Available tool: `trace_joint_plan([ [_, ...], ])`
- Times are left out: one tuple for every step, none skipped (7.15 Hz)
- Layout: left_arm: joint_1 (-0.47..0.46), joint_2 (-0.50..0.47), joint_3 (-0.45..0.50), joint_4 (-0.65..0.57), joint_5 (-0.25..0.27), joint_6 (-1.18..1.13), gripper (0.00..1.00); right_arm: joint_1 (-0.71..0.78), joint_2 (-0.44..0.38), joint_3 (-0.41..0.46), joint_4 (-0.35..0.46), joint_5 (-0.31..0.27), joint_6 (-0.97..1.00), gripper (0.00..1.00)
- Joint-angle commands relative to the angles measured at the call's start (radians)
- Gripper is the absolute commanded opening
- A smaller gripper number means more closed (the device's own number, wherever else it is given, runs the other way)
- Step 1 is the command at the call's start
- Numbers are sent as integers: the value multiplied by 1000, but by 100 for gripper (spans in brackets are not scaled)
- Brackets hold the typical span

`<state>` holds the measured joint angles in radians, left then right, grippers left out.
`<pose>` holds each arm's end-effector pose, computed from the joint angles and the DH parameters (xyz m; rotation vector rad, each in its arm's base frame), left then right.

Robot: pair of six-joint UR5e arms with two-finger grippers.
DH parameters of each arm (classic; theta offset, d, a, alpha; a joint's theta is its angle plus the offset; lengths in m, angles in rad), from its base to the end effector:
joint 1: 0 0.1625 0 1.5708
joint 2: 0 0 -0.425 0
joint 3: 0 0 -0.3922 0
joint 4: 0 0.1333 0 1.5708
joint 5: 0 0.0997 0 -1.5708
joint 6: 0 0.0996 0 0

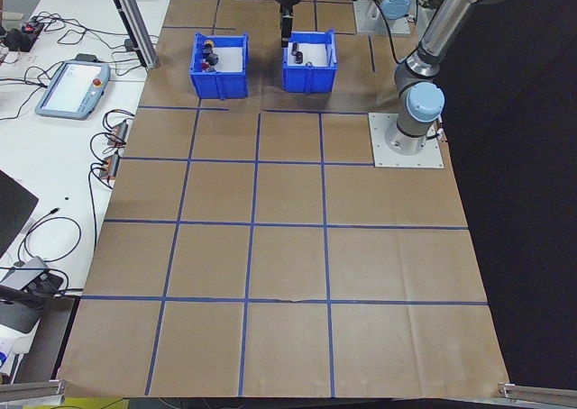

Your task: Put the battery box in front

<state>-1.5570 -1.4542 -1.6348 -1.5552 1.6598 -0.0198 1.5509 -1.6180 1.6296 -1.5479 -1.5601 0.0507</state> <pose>-0.1182 -0.4501 0.5130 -0.0559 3.0505 -0.1045 0.1250 -0.4709 0.4795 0.1108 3.1290 0.0543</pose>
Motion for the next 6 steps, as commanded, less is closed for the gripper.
trace_joint_plan([
  [0, 0, 1, 1, 0, -2, 100, 1, 1, -1, 0, 0, 0, 100],
  [0, 0, 0, 3, -2, -2, 100, 0, 1, -1, 0, 0, -3, 100],
  [0, 0, 0, 1, -2, -2, 100, 2, 1, -1, -3, -3, -32, 100],
  [-2, 2, 0, 0, -3, -3, 100, 2, 12, -2, -14, -9, -73, 100],
  [-3, 2, 1, 1, -11, -6, 100, 2, 35, -25, -26, -11, -124, 100],
  [-11, 3, -3, -5, -15, -11, 100, 2, 84, -95, -20, -12, -187, 100],
])
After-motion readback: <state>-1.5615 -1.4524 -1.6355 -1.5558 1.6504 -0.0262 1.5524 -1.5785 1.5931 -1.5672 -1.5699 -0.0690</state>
